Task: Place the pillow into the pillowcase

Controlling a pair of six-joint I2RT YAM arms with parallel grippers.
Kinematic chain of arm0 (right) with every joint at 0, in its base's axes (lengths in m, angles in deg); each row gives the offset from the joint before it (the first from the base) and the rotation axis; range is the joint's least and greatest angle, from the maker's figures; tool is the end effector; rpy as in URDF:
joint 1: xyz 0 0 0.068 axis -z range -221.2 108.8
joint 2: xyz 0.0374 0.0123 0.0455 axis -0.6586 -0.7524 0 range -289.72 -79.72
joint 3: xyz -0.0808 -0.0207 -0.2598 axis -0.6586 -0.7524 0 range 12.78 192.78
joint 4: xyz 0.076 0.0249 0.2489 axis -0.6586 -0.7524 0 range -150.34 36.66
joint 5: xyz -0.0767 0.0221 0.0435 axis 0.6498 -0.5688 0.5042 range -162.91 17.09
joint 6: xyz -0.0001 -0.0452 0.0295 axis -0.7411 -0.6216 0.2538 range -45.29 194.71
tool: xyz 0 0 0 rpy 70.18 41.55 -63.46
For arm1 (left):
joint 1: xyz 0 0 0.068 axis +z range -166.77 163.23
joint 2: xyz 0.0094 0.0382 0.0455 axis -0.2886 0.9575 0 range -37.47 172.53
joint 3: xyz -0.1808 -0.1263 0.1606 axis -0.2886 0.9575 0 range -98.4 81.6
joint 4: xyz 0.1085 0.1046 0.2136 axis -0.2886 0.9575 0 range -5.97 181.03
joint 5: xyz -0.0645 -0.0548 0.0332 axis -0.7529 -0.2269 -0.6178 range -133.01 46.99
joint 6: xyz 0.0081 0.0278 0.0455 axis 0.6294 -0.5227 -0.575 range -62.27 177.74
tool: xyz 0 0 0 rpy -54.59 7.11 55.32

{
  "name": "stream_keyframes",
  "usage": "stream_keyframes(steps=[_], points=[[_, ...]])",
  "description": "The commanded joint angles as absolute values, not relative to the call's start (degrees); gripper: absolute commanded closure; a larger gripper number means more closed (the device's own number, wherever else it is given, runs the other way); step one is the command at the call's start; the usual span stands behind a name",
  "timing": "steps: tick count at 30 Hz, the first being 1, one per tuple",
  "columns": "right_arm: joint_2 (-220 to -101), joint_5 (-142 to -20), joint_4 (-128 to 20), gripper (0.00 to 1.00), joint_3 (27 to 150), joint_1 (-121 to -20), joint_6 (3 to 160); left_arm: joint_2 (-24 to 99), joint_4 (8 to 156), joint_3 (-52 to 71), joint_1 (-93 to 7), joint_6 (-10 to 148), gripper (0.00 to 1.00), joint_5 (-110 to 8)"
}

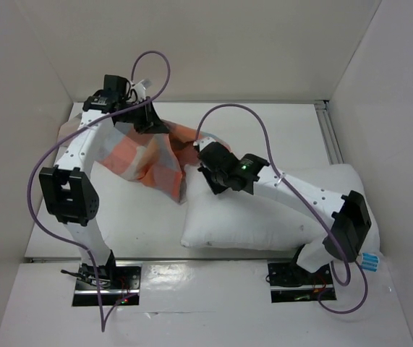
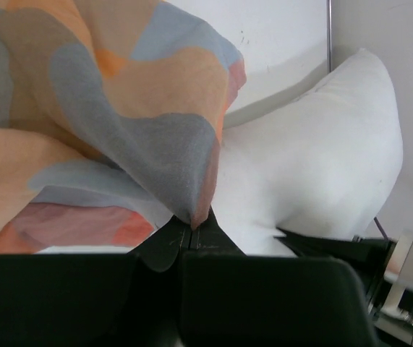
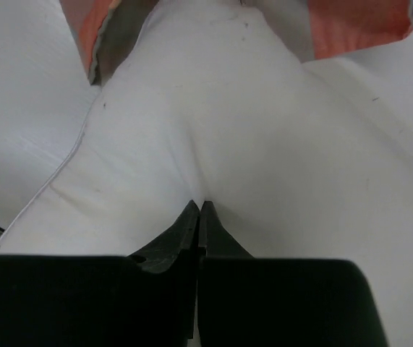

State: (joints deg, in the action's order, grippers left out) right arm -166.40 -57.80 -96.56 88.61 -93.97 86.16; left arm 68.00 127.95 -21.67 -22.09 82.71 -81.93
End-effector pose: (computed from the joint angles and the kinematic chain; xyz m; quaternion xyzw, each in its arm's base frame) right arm 0.2011 0.2494 0.3021 -0.2948 0.8966 0.0566 0.3255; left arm 0.4042 -0.0600 0.3451 -0.0267 0.8830 -0.3903 0.2593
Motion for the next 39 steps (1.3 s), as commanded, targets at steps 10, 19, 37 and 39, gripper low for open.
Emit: stream_keyframes(steps=[10, 19, 37, 39], points=[[-159.09, -60.87, -85.69, 1.0, 91.26, -88.92, 85.26, 57.1, 130.08, -12.62, -21.78, 77.86, 1.0, -82.03], [-166.11, -54.98, -78.91, 1.0, 95.82, -80.76, 87.53, 54.38, 131.93, -12.53, -22.92, 76.72, 1.0, -82.65], [-175.53, -69.74, -71.63, 1.0, 99.0, -65.46, 98.88, 51.39, 133.59, -7.0, -26.88, 74.61, 1.0, -79.32], [-175.52, -69.75, -71.62, 1.0, 97.95, -63.27, 100.19, 50.86, 134.3, -5.77, -26.88, 73.99, 1.0, -76.51]])
